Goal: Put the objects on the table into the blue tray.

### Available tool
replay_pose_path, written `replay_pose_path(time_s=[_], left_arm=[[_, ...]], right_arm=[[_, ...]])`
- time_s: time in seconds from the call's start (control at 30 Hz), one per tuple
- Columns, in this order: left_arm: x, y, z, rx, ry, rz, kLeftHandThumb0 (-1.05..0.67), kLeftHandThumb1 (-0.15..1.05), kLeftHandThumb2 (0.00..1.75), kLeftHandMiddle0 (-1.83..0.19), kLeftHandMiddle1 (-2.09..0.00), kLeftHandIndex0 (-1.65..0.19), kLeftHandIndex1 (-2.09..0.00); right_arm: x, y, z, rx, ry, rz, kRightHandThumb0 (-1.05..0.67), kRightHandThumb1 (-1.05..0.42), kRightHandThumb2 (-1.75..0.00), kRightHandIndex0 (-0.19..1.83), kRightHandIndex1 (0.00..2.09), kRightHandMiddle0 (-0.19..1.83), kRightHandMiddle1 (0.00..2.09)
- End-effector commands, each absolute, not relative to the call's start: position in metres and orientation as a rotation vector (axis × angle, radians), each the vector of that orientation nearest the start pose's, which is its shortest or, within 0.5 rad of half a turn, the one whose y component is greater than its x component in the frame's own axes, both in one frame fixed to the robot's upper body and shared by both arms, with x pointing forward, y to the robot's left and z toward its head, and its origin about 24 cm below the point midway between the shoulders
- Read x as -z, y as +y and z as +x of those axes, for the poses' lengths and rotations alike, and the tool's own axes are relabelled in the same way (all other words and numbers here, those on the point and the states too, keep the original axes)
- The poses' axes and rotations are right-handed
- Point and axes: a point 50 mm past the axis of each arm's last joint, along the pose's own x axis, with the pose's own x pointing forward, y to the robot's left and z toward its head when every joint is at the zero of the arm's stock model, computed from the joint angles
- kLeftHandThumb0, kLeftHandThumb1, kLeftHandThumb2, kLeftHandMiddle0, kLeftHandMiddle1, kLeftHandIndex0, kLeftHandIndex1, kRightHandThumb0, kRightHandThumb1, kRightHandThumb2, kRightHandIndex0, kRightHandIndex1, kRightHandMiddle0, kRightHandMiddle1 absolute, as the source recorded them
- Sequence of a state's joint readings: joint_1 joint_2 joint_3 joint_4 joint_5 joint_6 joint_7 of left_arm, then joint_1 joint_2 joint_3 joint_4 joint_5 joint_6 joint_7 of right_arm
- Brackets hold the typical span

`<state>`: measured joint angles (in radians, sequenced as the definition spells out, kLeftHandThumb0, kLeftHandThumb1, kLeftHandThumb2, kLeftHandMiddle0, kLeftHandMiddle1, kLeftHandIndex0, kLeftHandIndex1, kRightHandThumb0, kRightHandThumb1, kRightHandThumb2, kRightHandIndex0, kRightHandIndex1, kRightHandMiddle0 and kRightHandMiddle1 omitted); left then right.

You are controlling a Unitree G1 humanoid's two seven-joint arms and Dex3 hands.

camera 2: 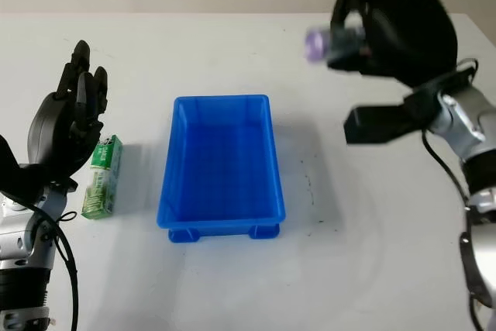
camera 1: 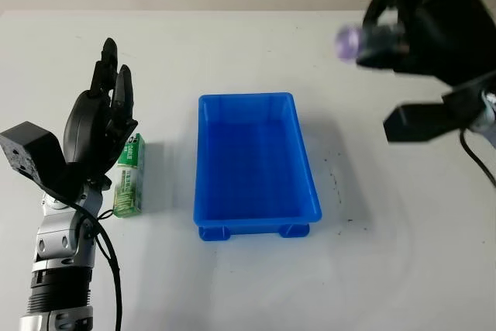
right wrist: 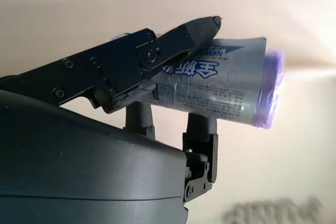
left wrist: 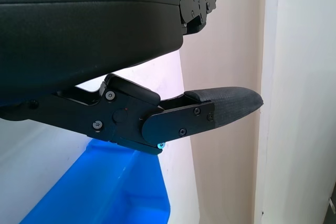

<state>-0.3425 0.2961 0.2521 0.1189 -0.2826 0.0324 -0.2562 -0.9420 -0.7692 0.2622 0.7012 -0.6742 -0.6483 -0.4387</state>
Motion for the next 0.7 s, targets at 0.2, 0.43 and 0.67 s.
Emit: replay_pose_path(time_s=[0.2,0.43,0.67], left_arm=[[-0.136,0.229,0.307,0.069,-0.275,-0.012,-0.74,1.05,0.63,0.19,-0.01,0.19,0.00],[-0.135,0.228,0.305,0.054,-0.274,-0.022,-0.74,1.05,0.62,0.19,-0.02,0.19,0.00],[-0.134,0.229,0.304,0.048,-0.277,-0.019,-0.74,1.05,0.63,0.19,-0.02,0.19,0.00]], right_arm=[[-0.244,-0.147,0.330,-0.290,-1.046,-1.062,-0.37,-1.04,-0.06,1.19,2.09,1.06,2.09],[-0.225,-0.133,0.327,-0.590,-0.836,-1.135,-0.62,-1.05,-0.08,0.83,2.09,0.72,2.09],[-0.221,-0.140,0.327,-0.821,-0.528,-1.465,-0.96,-1.05,-0.42,-0.12,0.56,-0.11,0.65]])
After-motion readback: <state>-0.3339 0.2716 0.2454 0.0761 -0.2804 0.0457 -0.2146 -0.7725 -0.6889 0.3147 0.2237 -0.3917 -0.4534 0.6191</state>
